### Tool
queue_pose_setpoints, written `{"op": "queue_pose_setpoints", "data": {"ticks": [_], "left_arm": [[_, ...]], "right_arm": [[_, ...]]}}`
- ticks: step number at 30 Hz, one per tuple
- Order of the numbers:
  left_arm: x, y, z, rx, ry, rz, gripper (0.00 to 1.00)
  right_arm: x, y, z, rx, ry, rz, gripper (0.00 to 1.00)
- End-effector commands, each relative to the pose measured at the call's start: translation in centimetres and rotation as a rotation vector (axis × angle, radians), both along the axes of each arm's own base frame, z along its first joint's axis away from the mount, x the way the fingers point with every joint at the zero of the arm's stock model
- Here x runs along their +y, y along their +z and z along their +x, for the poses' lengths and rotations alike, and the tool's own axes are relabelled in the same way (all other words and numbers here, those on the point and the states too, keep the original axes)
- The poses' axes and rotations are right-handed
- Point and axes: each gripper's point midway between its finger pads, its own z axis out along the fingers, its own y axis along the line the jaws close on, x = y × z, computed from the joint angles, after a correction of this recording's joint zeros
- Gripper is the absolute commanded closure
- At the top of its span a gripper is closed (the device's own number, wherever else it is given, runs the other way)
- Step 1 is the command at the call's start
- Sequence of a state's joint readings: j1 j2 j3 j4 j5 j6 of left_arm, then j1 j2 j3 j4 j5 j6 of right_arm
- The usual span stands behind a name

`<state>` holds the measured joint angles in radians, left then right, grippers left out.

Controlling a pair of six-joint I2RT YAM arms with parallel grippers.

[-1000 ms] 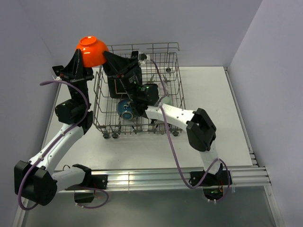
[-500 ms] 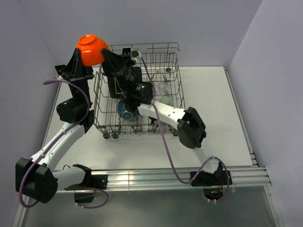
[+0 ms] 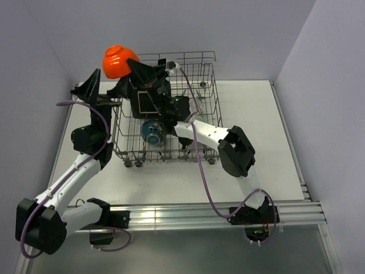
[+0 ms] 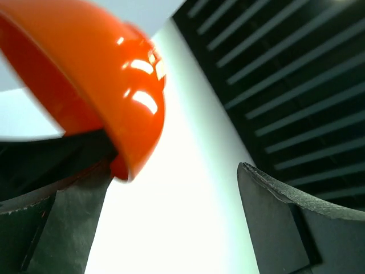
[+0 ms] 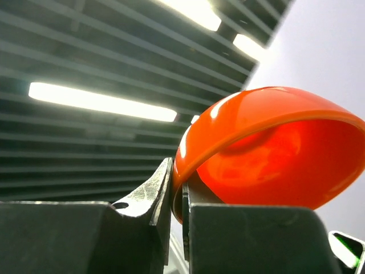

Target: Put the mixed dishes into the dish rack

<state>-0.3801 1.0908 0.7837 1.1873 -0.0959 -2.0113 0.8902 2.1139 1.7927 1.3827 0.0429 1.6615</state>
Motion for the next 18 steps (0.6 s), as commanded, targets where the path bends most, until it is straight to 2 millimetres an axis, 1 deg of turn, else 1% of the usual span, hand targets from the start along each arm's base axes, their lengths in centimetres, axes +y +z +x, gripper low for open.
{"op": "queue_pose_setpoints", "data": {"ticks": [1, 2, 3, 4, 5, 6, 7, 8, 9, 10, 11, 12, 13, 14, 15, 16, 17, 18], "left_arm": [[0.7, 0.0, -4.3, 0.13, -0.663, -0.329, 0.01], [0.6, -0.5, -4.6, 0.147, -0.67, -0.316, 0.01], [0.8, -0.5, -5.9, 0.144, -0.678, -0.297, 0.01], [-0.2, -2.6, -5.1, 0.238, -0.673, -0.26, 0.01], [-0.5, -3.3, -5.2, 0.275, -0.675, -0.241, 0.01], [-0.1, -3.4, -6.5, 0.278, -0.677, -0.23, 0.01], [-0.3, -5.3, -5.5, 0.356, -0.655, -0.235, 0.01], [0.0, -5.7, -5.7, 0.362, -0.651, -0.238, 0.01], [0.3, -5.8, -6.2, 0.36, -0.654, -0.247, 0.01], [0.4, -5.9, -6.4, 0.353, -0.655, -0.248, 0.01], [0.5, -5.7, -6.5, 0.342, -0.658, -0.249, 0.01], [0.4, -5.5, -6.6, 0.34, -0.659, -0.243, 0.01], [0.4, -4.9, -6.9, 0.326, -0.665, -0.235, 0.01], [0.0, -4.8, -6.9, 0.331, -0.677, -0.216, 0.01], [-0.3, -4.8, -6.6, 0.336, -0.676, -0.206, 0.01], [-0.3, -4.1, -6.9, 0.32, -0.68, -0.199, 0.01], [-0.5, -3.9, -6.9, 0.313, -0.687, -0.19, 0.01], [-0.8, -4.0, -6.4, 0.321, -0.687, -0.179, 0.01]], "right_arm": [[-6.5, 5.3, -5.4, -0.228, -0.062, 0.137, 1.0], [-6.7, 5.3, -5.3, -0.234, -0.071, 0.117, 1.0], [-6.6, 4.8, -5.0, -0.228, -0.078, 0.091, 1.0], [-7.1, 5.3, -5.3, -0.242, -0.092, 0.077, 1.0], [-7.6, 5.3, -4.7, -0.245, -0.112, 0.06, 1.0], [-7.6, 4.9, -4.4, -0.247, -0.133, 0.031, 1.0], [-8.0, 5.4, -4.5, -0.253, -0.145, 0.009, 1.0], [-8.4, 5.4, -3.7, -0.255, -0.173, -0.021, 1.0], [-8.2, 5.1, -3.5, -0.263, -0.183, -0.067, 1.0], [-8.4, 5.5, -3.2, -0.256, -0.222, -0.116, 1.0], [-8.5, 4.7, -2.1, -0.237, -0.253, -0.164, 1.0], [-8.7, 4.6, -1.6, -0.229, -0.281, -0.196, 1.0], [-9.0, 4.6, -0.9, -0.197, -0.327, -0.238, 1.0], [-9.3, 4.1, -0.2, -0.171, -0.356, -0.253, 1.0], [-9.8, 3.1, 1.2, -0.132, -0.407, -0.282, 1.0], [-10.0, 2.6, 2.0, -0.107, -0.428, -0.301, 1.0], [-10.0, 1.8, 2.8, -0.081, -0.451, -0.327, 1.0], [-10.2, 1.3, 3.7, -0.064, -0.494, -0.358, 1.0]]}}
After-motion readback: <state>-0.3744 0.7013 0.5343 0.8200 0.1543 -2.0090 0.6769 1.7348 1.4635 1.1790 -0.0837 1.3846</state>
